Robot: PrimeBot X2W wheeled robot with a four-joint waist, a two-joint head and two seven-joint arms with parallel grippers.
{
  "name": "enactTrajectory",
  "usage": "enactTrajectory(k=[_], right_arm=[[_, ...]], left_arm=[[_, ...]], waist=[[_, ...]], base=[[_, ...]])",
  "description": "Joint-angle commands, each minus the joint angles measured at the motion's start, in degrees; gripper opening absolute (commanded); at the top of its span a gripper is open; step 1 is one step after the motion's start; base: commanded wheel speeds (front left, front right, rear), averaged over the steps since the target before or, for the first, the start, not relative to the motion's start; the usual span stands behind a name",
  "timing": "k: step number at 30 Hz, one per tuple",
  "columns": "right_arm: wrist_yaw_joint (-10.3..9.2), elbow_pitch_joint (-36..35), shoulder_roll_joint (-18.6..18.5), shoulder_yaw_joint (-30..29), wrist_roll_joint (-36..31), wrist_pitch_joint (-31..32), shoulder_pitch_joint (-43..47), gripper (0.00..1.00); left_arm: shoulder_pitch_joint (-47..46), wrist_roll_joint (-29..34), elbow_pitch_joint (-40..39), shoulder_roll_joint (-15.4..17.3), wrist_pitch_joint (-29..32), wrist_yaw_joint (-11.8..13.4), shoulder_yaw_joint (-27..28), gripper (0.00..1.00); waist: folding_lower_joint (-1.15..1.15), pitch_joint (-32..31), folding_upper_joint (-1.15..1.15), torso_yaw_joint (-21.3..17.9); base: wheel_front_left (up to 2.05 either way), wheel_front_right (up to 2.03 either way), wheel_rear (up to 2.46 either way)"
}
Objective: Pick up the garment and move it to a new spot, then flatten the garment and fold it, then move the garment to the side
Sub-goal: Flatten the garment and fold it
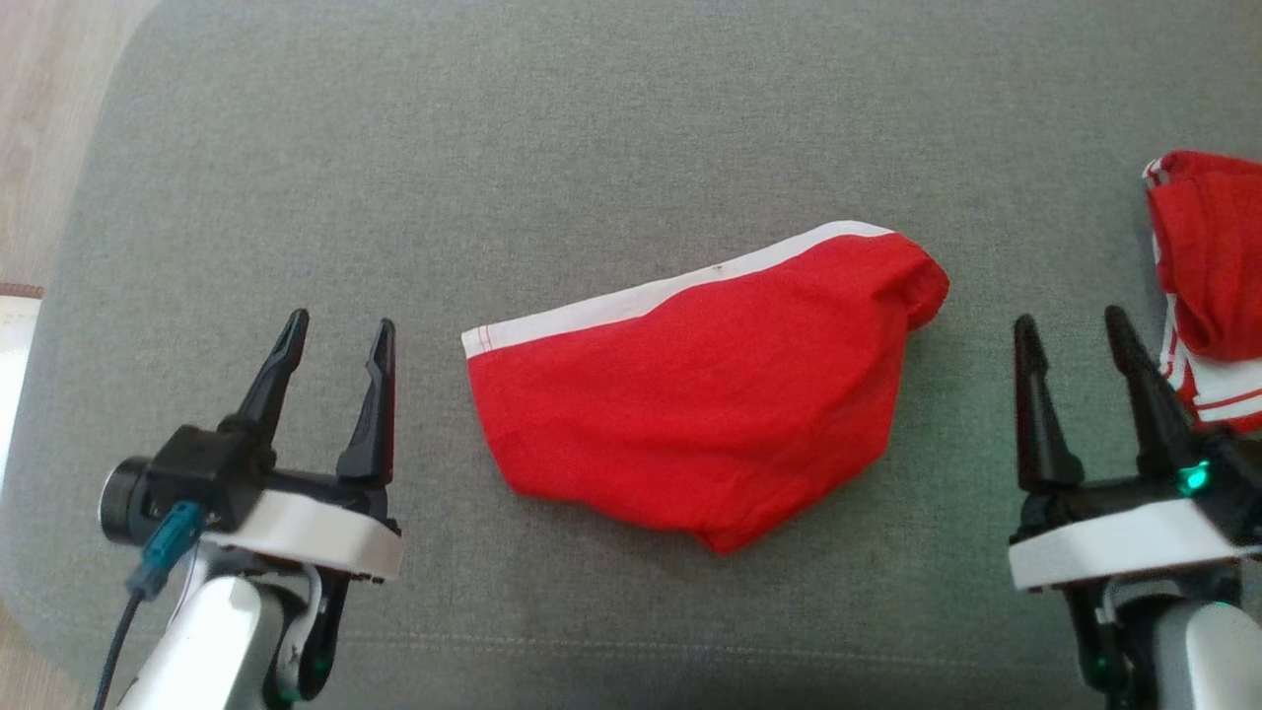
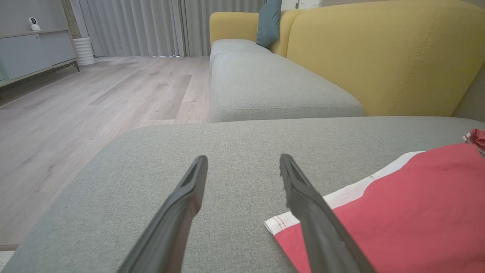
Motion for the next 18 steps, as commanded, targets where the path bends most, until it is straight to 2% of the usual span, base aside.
enactTrajectory(k=[1,8,17,18], right_arm=[[-0.04,-1.5,-0.3,2.5,-0.2,0.6,-1.7,1.0],[-0.04,4.1,-0.3,9.6,0.1,6.3,-6.0,1.0],[-0.04,9.4,-0.3,12.2,-0.3,9.4,-10.3,1.0],[-0.04,9.8,-0.3,12.3,-0.2,9.7,-10.6,0.91]], left_arm=[[-1.5,0.3,-1.7,1.7,-0.4,0.4,2.2,1.0],[-2.8,0.4,-1.9,1.6,-0.5,0.1,2.0,1.0],[-3.9,0.6,-1.4,1.2,-0.6,-0.3,1.9,1.0],[-4.0,0.7,-1.4,1.2,-0.6,-0.3,2.0,1.0]], waist=[[0.0,0.3,0.0,0.0],[0.0,1.9,0.0,0.2],[0.0,3.3,0.0,0.9],[0.0,3.4,0.0,0.9]], base=[[0.0,0.0,0.0],[0.0,0.0,0.0],[0.0,0.0,0.0],[0.0,0.0,0.0]])
